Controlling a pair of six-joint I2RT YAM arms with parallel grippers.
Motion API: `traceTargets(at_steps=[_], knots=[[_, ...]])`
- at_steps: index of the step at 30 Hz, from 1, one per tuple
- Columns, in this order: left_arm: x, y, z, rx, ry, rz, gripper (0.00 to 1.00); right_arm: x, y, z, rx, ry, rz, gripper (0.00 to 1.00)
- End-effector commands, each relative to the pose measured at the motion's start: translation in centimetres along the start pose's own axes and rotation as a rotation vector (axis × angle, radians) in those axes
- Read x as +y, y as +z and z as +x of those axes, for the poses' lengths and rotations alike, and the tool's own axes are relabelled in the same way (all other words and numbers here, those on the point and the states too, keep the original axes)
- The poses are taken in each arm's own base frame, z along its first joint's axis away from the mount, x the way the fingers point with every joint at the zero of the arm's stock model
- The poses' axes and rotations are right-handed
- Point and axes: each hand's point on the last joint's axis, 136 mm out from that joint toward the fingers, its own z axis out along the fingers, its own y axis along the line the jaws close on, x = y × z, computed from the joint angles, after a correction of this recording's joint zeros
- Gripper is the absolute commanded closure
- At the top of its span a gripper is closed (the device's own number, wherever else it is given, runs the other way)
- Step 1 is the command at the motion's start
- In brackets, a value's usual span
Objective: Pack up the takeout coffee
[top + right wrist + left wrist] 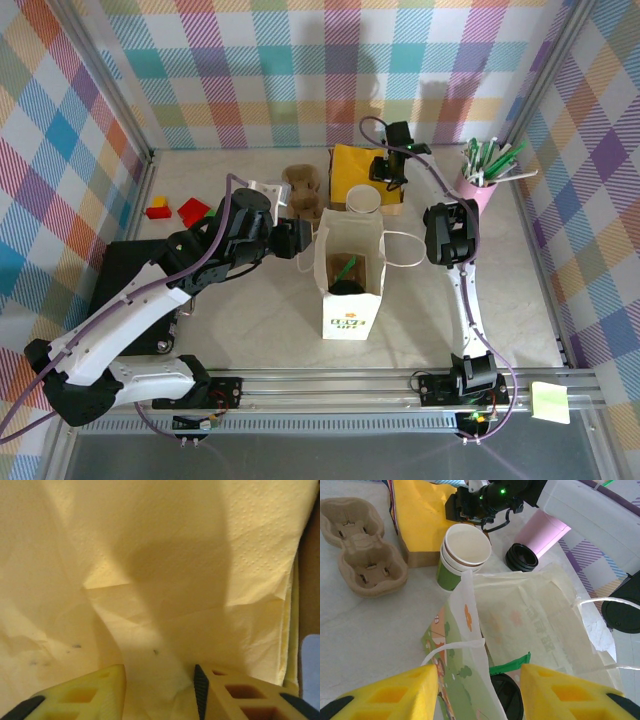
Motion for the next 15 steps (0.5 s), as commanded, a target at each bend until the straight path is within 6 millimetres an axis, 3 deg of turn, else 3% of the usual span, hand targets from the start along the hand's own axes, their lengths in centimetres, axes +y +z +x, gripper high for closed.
traceTargets(at_steps=[1,9,13,15], knots=[[0.3,-1.7,-1.2,-0.04,0.014,-0.011,0.53,0.3,0.1,-0.3,0.0,0.004,-0.023,0.66],[0.4,-2.2,-1.4,-0.052,0.022,-0.014,0.53,1.4,-3.2,-3.1,-0.085,-0.008,-0.047,0.89],[0.4,-2.1,-1.3,-0.048,0.023,-0.015,0.53,1.6,-4.1,-3.6,-0.1,-0.012,-0.049,0.91],[0.5,-2.2,-1.3,-0.048,0.024,-0.016,0.53,1.6,-4.1,-3.6,-0.099,-0.012,-0.049,0.86]])
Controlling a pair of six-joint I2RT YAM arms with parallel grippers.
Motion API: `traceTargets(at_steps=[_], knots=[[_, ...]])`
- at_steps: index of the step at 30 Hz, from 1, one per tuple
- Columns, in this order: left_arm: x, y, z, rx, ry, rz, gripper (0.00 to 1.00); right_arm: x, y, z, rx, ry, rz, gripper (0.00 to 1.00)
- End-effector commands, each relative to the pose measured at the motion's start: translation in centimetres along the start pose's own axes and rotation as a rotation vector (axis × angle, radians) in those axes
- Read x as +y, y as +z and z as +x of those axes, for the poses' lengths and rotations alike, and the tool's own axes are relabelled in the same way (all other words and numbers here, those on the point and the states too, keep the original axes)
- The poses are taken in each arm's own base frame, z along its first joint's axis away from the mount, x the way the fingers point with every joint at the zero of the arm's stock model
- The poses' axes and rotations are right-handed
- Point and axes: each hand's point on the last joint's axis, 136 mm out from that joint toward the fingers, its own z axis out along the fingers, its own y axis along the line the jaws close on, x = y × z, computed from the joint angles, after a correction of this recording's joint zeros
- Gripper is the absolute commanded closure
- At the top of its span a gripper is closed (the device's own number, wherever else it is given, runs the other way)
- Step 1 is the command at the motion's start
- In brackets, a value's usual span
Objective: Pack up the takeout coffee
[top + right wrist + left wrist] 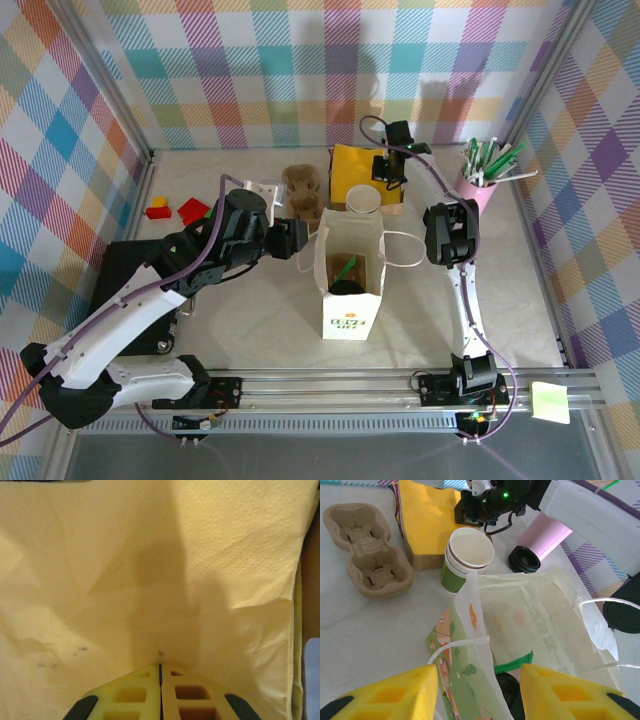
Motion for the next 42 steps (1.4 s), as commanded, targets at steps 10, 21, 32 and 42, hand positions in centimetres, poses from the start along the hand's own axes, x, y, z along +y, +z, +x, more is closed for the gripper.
traceTargets(at_steps=[10,21,32,42], knots=[[0.4,-1.2,-0.9,-0.031,0.023,-0.016,0.53,0.8,-0.9,-0.4,0.003,-0.014,-0.027,0.31],[0.5,-1.1,-0.9,-0.034,0.022,-0.019,0.54,-0.1,1.5,2.4,0.068,-0.044,0.044,0.38],[0.8,-1.2,-0.5,-0.03,0.019,-0.022,0.54,-1.3,1.9,3.6,0.09,-0.08,0.121,0.6],[1.0,-1.5,-0.4,-0.034,0.018,-0.027,0.54,0.8,-1.3,0.5,-0.002,-0.1,0.055,0.8]])
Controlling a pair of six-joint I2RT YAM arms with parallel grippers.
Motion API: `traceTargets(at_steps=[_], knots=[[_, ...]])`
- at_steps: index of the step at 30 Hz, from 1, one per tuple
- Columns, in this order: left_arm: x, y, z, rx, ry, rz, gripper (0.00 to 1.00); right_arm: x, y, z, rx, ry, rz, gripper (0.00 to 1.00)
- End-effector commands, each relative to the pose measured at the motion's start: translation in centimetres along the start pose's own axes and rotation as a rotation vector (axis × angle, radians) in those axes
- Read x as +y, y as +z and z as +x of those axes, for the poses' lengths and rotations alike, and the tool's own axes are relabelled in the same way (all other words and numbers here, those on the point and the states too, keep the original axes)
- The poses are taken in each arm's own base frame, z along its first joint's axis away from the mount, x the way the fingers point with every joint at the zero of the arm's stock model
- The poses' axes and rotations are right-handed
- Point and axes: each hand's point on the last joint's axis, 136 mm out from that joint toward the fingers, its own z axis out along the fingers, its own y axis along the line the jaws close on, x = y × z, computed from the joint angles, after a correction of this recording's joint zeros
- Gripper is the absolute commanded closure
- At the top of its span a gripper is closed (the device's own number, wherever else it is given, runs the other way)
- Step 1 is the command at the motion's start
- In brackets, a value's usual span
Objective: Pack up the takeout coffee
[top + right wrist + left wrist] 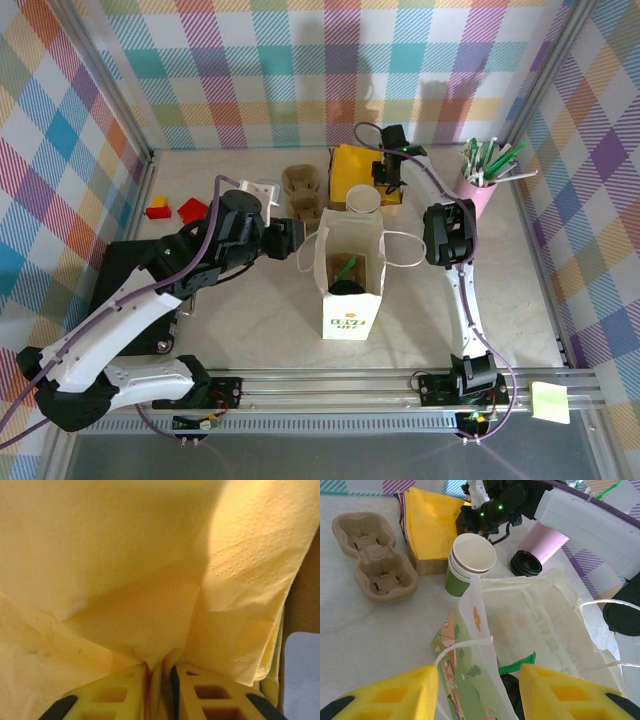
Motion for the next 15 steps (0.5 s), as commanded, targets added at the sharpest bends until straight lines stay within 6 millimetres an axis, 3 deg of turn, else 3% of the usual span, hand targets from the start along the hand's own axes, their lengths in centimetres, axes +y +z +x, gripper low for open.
traceTargets(at_steps=[1,8,15], knots=[[0.8,-0.7,0.0,-0.01,0.001,-0.023,0.54,1.6,-2.6,-1.3,-0.036,-0.021,-0.053,0.81],[1.0,-1.0,0.1,-0.013,0.001,-0.026,0.54,2.4,-8.0,-4.9,-0.149,-0.016,-0.087,0.85],[1.2,-1.2,0.3,-0.017,0.001,-0.027,0.54,2.6,-13.8,-7.5,-0.233,-0.002,-0.097,0.95]])
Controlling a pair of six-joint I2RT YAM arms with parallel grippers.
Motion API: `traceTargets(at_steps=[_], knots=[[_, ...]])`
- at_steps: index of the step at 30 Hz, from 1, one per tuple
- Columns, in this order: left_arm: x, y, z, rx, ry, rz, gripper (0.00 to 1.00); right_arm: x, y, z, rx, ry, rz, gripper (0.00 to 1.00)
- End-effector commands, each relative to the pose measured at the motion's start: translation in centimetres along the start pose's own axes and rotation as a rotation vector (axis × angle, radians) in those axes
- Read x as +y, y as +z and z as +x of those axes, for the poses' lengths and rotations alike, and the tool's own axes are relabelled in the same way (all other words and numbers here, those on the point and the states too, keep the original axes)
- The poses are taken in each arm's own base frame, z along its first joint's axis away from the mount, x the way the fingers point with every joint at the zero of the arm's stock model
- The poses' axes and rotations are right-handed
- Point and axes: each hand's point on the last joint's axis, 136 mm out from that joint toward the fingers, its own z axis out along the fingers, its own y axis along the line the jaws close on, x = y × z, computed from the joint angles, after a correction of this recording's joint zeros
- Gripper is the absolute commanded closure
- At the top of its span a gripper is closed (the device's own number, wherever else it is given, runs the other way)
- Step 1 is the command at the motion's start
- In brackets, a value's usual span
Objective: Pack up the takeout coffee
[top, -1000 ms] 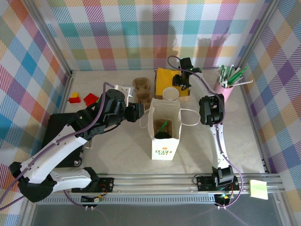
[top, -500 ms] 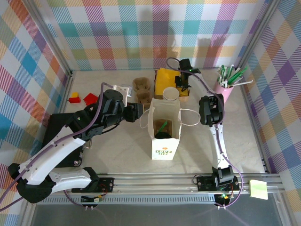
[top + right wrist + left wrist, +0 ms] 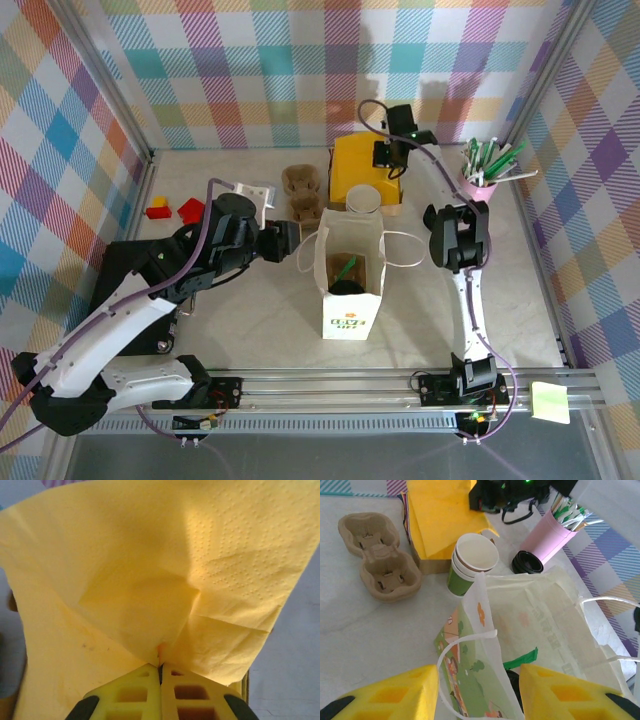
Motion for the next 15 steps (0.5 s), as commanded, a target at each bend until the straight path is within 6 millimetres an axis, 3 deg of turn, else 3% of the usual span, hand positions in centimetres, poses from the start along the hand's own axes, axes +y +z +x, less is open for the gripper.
traceTargets(at_steps=[1,8,15], knots=[[0.7,-0.5,-0.1,-0.016,0.0,-0.019,0.54,1.4,-5.6,-3.6,-0.1,-0.001,-0.039,0.96],[0.5,-0.4,-0.2,-0.017,0.005,-0.01,0.53,2.0,-13.8,-6.8,-0.203,-0.018,-0.054,1.0],[-0.6,0.9,0.2,0.034,0.013,0.026,0.51,3.3,-25.3,-7.3,-0.263,-0.018,-0.131,1.0]])
